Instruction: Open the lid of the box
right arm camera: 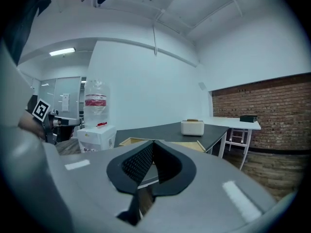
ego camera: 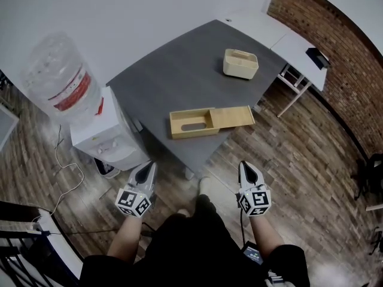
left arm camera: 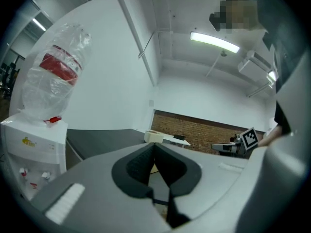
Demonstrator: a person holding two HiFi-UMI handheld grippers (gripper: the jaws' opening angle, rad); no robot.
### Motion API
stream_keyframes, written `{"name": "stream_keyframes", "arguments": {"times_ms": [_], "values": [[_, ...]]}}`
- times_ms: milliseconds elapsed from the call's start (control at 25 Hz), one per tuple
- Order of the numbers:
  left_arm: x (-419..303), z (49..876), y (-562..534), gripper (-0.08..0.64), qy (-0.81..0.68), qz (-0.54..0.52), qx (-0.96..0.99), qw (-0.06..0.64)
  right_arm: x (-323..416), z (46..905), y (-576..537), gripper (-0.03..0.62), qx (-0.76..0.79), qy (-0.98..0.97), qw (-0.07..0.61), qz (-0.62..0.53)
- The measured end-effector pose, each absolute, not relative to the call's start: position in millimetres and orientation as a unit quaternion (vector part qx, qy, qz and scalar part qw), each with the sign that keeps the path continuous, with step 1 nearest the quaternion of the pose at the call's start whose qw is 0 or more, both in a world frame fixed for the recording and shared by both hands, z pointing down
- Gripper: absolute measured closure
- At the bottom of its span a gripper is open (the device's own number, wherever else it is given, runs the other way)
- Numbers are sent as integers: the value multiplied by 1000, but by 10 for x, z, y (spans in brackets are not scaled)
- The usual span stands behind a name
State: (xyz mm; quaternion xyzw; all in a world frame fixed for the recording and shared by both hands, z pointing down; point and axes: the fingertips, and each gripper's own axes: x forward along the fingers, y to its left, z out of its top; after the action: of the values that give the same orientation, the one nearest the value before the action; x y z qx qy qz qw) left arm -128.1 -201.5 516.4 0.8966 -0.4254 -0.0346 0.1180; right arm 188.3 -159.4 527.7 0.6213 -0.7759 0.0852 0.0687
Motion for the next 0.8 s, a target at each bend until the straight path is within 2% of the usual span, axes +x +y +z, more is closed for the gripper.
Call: {"name": "stream_keyframes", "arguments": {"times_ms": [320,600,800], "values": [[-1199,5130,-1737,560,-431,-44,895,108,1925,5301,-1426,592,607,-786,76,91],[-1149,5022,-1703,560,-434,-44,894,99,2079,5172,-1506,592,613,-781,33,112],[-1093,5092,-1732,560,-438,-39,892,109,2259,5219,-1439,592,617,-778,45,112]]}}
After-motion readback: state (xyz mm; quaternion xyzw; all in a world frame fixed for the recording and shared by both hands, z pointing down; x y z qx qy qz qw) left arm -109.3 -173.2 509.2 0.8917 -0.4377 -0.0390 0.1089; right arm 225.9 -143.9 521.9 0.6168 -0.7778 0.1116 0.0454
